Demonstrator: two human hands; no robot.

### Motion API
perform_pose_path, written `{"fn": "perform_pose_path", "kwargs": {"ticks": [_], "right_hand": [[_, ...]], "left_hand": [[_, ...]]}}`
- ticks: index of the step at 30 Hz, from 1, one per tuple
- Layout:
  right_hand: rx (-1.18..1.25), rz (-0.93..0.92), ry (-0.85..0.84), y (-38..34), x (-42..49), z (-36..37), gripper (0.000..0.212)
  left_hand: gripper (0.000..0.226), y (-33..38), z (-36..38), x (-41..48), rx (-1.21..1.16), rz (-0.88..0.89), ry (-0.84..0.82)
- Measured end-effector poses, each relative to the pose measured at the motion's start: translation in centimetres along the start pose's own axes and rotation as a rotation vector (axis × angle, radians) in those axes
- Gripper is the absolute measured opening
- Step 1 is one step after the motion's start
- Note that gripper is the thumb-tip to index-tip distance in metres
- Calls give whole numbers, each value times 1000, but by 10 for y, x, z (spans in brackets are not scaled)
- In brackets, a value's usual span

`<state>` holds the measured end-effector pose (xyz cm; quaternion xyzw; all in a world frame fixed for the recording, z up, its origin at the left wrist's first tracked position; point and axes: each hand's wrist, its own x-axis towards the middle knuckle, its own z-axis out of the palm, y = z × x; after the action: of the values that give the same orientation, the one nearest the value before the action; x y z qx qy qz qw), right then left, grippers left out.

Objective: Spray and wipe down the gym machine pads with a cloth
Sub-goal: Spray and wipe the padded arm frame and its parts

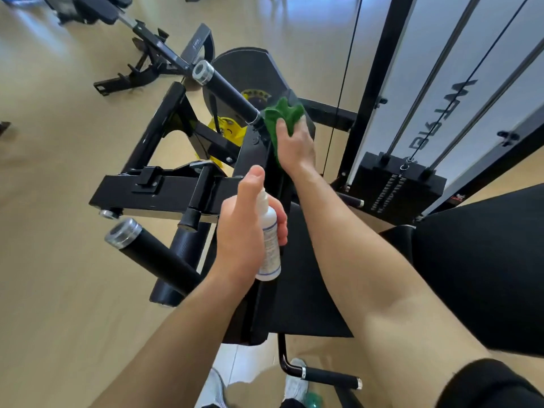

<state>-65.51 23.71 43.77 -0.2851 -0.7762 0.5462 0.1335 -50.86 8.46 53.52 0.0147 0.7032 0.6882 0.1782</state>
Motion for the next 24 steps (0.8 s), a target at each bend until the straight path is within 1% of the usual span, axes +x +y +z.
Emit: {"fn": "perform_pose_path", "kwargs": {"ticks": [1,3,4,6,8,10,11,13,16,18,20,22,24], "right_hand": [[-7,8,5,4,-15,0,54],[-12,0,-11,15,-63,1,37],[-4,-17,-19,22,-92,1,32],[37,-52,-15,33,-132,0,35],[32,-62,4,34,-121,1,35],[34,-19,22,25,-80,2,28],[36,6,31,19,-55,2,28],[27,53,56,8,-6,0,35],[37,58,54,2,38,0,56],[32,-15,64,2,36,0,59],[-1,-103,83,5,19,0,52],[-54,-116,77,13,-6,0,47],[-71,-91,49,22,-43,0,49]], "left_hand": [[64,2,-3,-1,-4,3,3],[65,4,-11,-4,-4,8,10],[65,5,-13,-4,-5,5,8],[65,5,-18,-4,-8,-11,-3],[67,5,-20,-3,-4,-25,-7],[70,3,-22,-1,9,-43,-2],[70,2,-23,0,8,-51,1],[67,-1,-24,3,4,-62,2],[68,-5,-27,9,-17,-86,21],[71,-6,-30,10,-48,-100,39],[71,-5,-32,8,-70,-106,36],[71,-2,-36,6,-94,-102,29],[70,2,-40,3,-120,-86,31]]}}
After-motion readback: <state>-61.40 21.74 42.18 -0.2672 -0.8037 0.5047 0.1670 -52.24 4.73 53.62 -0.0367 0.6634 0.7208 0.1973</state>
